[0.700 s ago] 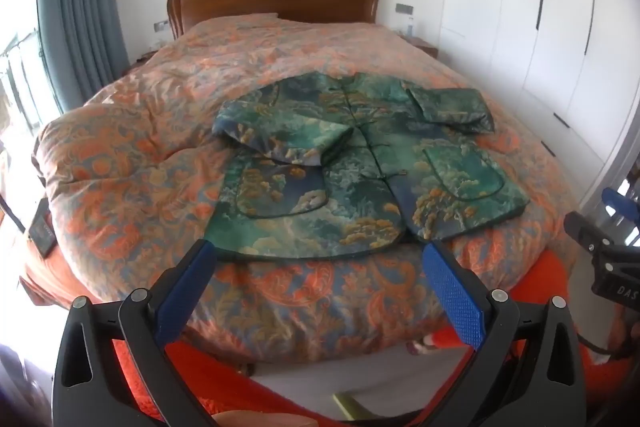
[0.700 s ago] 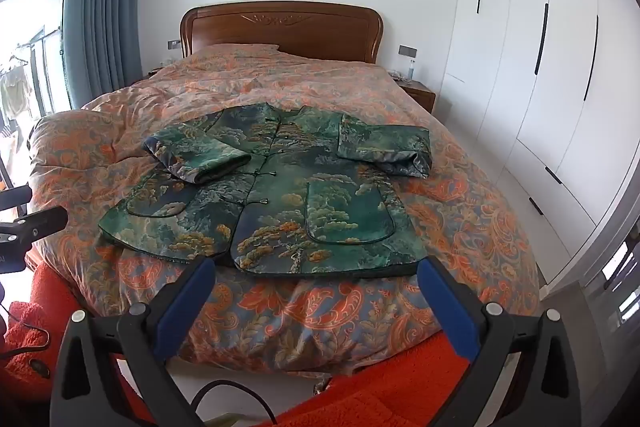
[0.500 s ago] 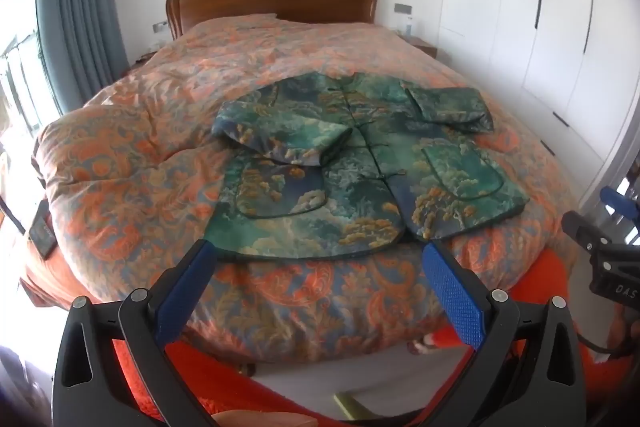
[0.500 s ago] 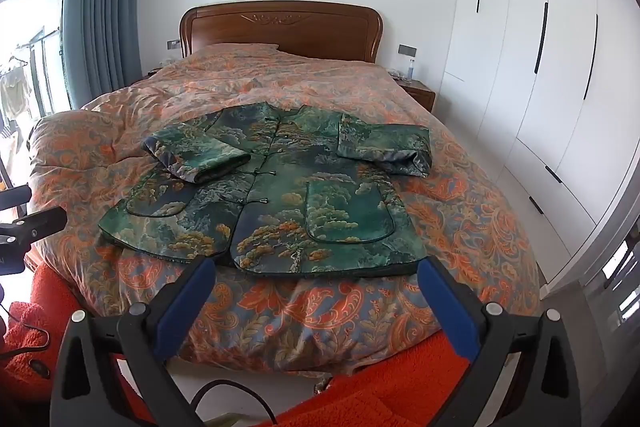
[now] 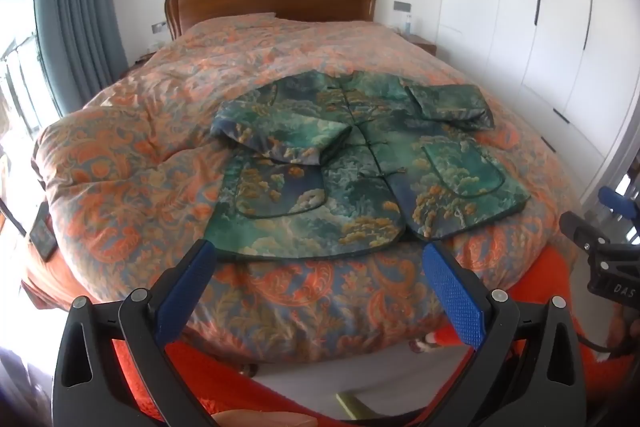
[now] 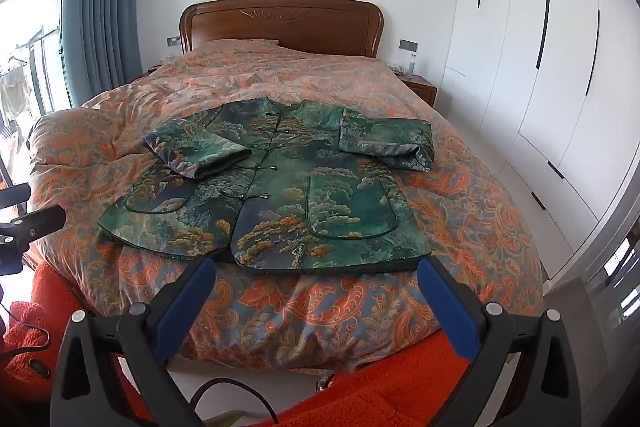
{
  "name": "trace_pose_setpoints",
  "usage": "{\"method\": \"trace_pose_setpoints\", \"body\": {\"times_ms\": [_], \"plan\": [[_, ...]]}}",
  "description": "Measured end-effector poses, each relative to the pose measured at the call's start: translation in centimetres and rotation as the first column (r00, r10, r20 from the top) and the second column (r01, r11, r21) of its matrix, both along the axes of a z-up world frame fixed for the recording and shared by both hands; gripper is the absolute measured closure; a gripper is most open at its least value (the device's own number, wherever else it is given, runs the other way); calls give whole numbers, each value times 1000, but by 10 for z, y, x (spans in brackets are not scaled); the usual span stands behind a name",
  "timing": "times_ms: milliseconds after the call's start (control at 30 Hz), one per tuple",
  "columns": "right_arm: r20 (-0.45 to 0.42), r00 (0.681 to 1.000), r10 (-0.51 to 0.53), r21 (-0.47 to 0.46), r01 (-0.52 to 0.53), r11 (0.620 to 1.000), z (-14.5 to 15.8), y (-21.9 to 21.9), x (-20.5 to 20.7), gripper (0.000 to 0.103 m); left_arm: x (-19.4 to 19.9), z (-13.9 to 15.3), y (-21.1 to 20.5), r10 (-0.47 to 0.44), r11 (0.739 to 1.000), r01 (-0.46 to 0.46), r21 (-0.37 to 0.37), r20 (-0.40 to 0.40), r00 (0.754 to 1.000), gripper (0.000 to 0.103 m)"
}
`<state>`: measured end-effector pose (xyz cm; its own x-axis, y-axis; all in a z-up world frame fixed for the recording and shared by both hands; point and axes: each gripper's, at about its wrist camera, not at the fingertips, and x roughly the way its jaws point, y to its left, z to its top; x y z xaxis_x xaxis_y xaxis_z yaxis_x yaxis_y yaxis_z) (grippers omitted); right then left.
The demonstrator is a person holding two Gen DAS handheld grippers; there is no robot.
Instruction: Fold large clothes
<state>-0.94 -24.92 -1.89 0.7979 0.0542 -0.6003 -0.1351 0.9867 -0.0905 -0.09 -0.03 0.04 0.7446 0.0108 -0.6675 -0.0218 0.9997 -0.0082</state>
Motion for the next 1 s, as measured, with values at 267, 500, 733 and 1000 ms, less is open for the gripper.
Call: {"method": "trace_pose_setpoints", "body": {"times_ms": [267, 500, 733, 1000], "plan": [[-10, 1000, 2, 6, -2, 1000, -3, -3, -1, 0, 0, 0, 1, -1, 1000, 1, 0, -4, 1000, 0], [-16, 1000, 1, 7, -1, 1000, -8, 2, 1, 0, 1, 0, 0, -1, 1000, 1, 3, -6, 1000, 0], [-18, 1000, 3, 7, -2, 1000, -6, -1, 4, 0, 1, 0, 0, -1, 1000, 1, 6, -8, 1000, 0], [-22, 1000, 6, 3, -6, 1000, -9, 2, 3, 0, 1, 0, 0, -1, 1000, 1, 8, -9, 1000, 0]]}}
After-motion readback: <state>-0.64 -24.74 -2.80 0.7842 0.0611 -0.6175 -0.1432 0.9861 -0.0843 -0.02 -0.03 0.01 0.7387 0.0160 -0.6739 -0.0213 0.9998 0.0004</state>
